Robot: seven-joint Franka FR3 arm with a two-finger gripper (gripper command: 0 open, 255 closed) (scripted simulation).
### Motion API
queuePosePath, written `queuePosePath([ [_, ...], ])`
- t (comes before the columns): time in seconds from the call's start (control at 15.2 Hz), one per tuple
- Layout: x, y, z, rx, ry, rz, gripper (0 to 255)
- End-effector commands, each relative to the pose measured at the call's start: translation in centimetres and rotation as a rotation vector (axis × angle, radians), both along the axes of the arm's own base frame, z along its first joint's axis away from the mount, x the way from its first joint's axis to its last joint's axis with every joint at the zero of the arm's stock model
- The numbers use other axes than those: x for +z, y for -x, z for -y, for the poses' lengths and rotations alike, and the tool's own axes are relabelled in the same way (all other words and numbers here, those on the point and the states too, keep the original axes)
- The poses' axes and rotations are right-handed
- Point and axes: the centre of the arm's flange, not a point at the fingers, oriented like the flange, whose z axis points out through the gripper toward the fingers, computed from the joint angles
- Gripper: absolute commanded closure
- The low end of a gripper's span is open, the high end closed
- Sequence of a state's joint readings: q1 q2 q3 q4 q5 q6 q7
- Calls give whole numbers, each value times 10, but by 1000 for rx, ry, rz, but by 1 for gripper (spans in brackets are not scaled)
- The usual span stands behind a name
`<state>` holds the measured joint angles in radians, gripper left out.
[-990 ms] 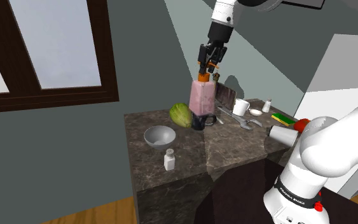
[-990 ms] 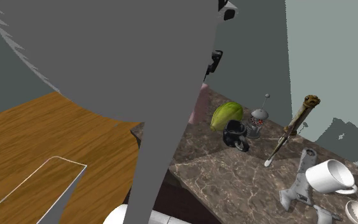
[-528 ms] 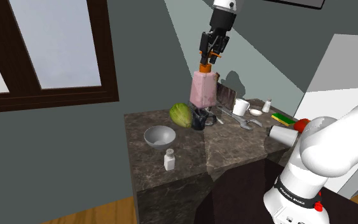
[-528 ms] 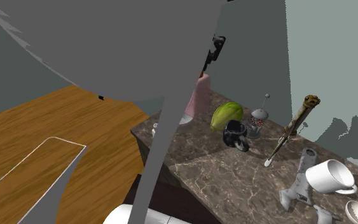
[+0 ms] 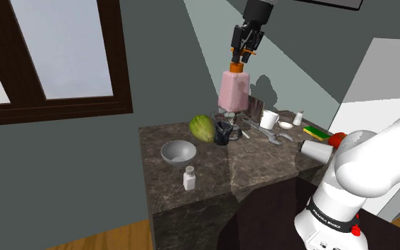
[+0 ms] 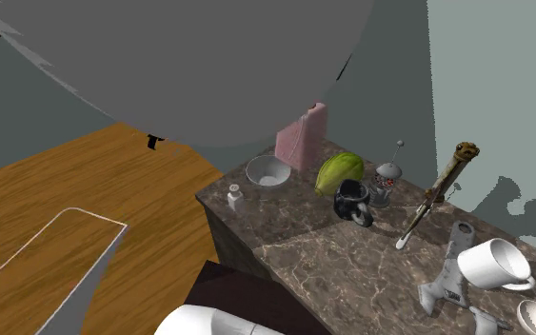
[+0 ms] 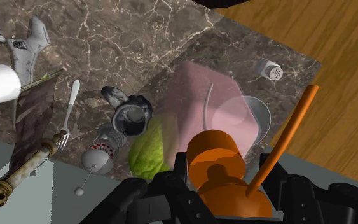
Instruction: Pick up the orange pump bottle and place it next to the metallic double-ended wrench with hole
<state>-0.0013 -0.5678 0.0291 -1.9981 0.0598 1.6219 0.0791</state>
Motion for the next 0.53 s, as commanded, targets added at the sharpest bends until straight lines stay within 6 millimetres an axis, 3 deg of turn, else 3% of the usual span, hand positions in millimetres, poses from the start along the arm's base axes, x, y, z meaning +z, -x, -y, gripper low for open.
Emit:
queuePosePath([
  [0.0, 1, 13, 23, 1, 0, 0, 255],
  [0.46, 2, 55, 106, 1, 0, 0, 255],
])
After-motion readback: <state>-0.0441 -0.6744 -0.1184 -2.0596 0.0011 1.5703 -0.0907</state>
